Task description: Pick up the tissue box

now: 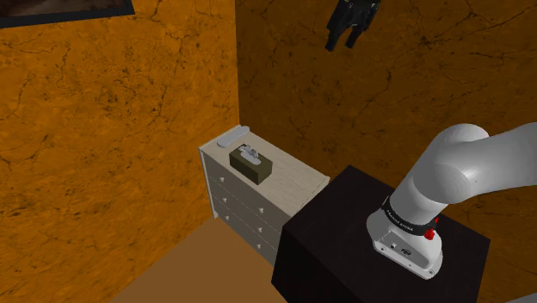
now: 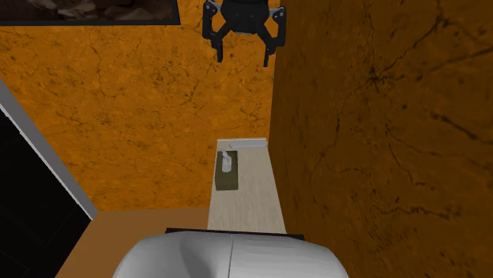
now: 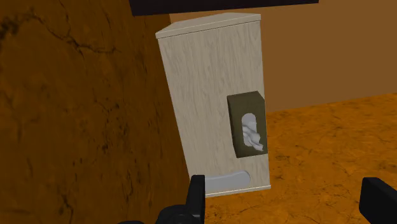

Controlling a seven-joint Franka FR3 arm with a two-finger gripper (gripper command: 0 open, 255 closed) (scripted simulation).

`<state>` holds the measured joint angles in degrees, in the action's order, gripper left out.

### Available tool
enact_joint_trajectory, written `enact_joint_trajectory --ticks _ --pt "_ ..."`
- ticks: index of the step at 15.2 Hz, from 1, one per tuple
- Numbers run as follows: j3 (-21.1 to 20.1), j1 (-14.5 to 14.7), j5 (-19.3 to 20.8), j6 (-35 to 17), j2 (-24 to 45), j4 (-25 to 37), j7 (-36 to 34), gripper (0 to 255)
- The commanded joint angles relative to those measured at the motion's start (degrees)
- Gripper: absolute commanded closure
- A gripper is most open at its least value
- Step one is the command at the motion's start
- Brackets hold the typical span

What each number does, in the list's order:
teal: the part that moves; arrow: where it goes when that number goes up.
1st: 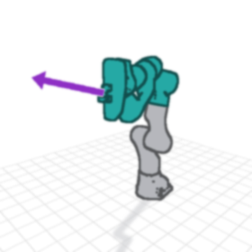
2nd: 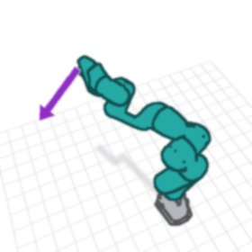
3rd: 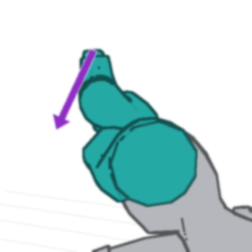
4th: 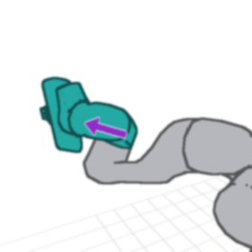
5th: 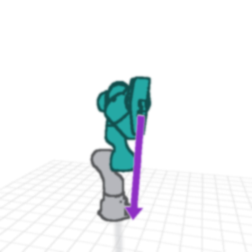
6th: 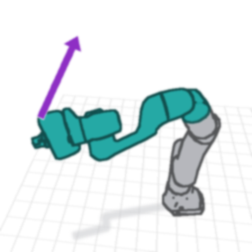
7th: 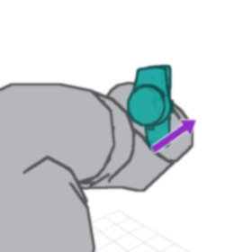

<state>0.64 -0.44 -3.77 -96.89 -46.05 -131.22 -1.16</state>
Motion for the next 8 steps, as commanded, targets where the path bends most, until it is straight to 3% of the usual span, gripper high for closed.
enact_joint_trajectory --ticks 1,8 --pt "0.0 0.0 0.0 0.0 0.0 0.0 0.0 0" --pt "-7.5 -0.3 2.4 -6.3 12.7 0.7 -7.0 0"
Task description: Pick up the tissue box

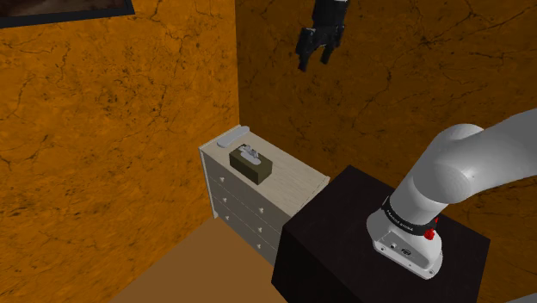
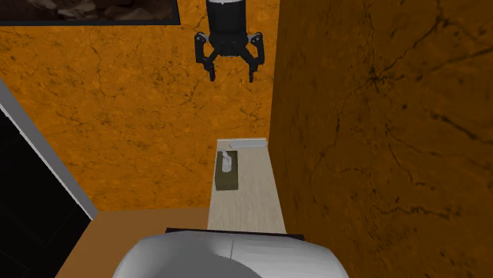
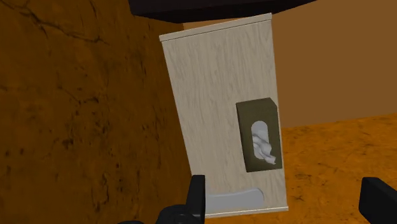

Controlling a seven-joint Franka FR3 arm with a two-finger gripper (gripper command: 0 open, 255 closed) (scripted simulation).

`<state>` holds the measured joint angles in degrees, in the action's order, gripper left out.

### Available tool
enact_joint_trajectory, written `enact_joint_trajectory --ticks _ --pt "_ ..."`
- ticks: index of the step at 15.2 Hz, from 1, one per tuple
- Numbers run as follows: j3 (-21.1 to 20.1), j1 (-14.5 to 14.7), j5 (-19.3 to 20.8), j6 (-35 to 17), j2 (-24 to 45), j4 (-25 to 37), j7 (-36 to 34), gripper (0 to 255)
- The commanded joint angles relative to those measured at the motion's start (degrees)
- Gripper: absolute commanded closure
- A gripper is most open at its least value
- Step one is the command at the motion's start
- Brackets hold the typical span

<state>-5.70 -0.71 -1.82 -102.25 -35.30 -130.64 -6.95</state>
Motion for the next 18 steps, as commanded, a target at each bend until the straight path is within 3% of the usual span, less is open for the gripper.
enact_joint_trajectory --ticks 1,11,18 --pt "-2.1 -0.2 0.9 -1.7 4.0 0.4 -2.3 0" --pt "-10.4 -1.2 9.5 -6.7 26.4 7.2 -14.8 0" --pt "-12.4 0.2 18.0 -6.2 43.9 15.5 -24.0 0"
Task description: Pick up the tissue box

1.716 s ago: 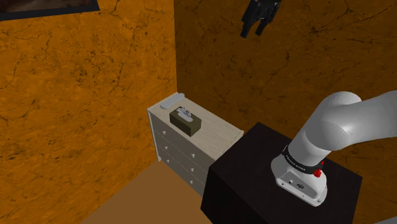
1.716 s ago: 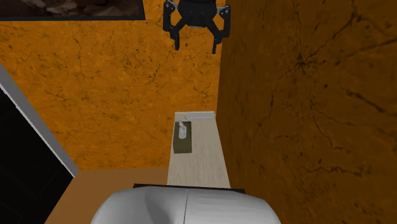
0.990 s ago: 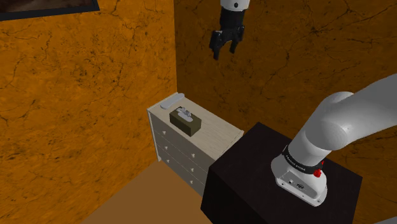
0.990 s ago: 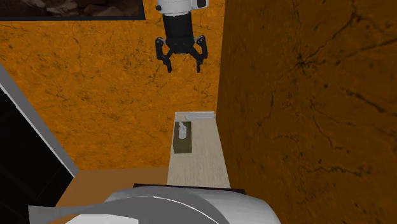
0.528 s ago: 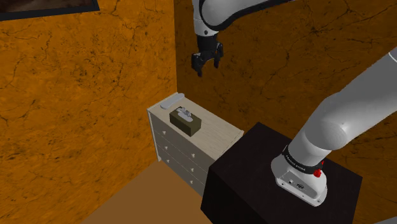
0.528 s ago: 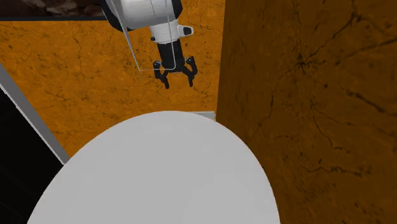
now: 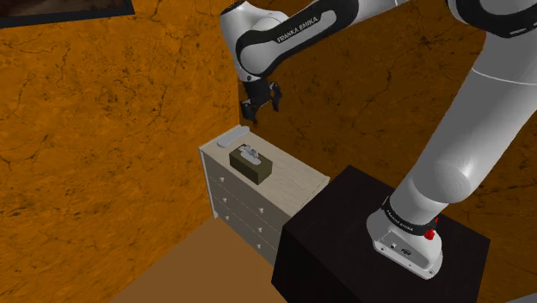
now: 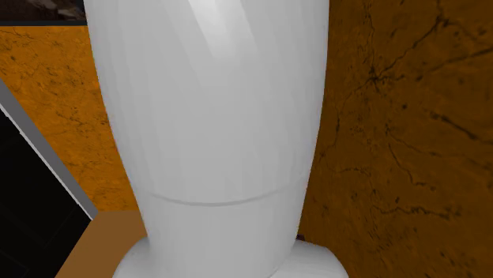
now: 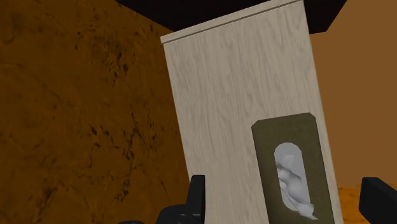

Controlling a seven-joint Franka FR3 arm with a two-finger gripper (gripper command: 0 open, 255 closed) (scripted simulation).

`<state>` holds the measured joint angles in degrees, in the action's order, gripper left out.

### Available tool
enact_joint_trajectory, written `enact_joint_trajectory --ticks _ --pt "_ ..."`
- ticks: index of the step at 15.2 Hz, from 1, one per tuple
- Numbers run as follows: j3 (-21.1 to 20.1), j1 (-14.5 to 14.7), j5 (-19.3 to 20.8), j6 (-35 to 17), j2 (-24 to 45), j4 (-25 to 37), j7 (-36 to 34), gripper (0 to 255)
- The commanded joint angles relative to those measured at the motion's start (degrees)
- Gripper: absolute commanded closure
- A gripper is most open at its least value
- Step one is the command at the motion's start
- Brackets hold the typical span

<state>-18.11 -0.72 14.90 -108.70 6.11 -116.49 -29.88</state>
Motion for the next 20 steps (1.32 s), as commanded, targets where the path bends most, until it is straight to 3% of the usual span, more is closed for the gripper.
enact_joint_trajectory --ticks 1,12,20 --pt "0.0 0.6 2.5 0.6 5.0 2.7 -2.3 0" --pt "4.0 6.8 11.3 6.9 32.6 21.8 -10.1 0" --pt "4.9 7.6 12.5 4.5 37.9 23.8 -11.4 0"
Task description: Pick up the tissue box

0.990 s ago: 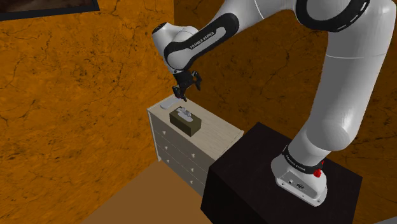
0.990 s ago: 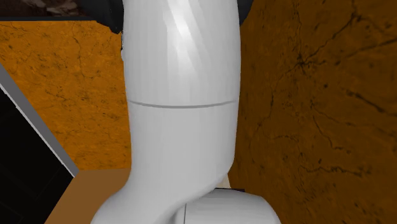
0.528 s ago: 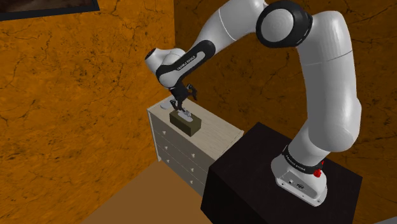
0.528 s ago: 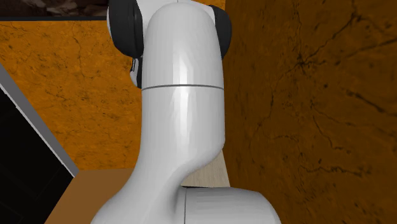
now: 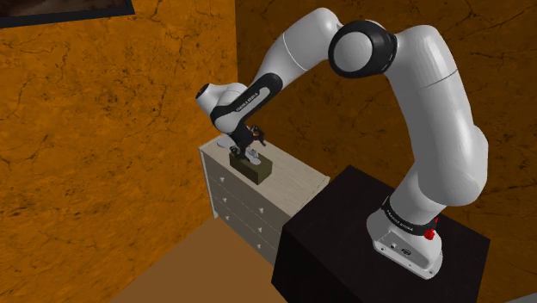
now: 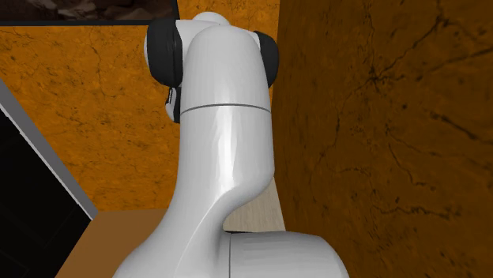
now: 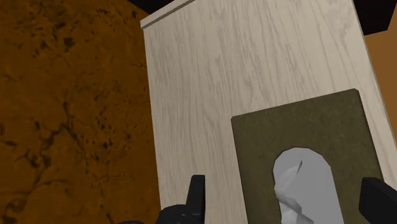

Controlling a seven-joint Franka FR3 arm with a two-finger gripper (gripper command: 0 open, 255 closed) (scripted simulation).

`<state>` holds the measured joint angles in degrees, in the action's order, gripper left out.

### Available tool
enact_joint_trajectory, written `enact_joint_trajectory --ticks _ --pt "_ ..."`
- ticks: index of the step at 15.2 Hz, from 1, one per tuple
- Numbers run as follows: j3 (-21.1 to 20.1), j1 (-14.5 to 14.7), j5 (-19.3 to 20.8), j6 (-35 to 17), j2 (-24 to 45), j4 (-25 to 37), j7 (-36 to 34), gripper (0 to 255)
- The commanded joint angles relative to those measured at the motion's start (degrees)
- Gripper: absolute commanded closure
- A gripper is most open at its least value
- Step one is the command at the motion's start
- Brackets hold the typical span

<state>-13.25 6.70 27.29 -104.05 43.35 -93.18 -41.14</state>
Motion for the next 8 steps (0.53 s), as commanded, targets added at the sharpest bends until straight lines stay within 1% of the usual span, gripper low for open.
enact_joint_trajectory --ticks 1,2,3,8 --pt "0.1 0.2 0.2 -0.4 1.0 0.5 -0.3 0" --pt "0.1 0.2 0.2 -0.4 1.0 0.6 -0.2 0" --pt "0.1 0.2 0.2 -0.4 1.0 0.5 -0.2 255" --pt "0.2 0.2 0.2 -0.4 1.1 0.7 -0.2 255"
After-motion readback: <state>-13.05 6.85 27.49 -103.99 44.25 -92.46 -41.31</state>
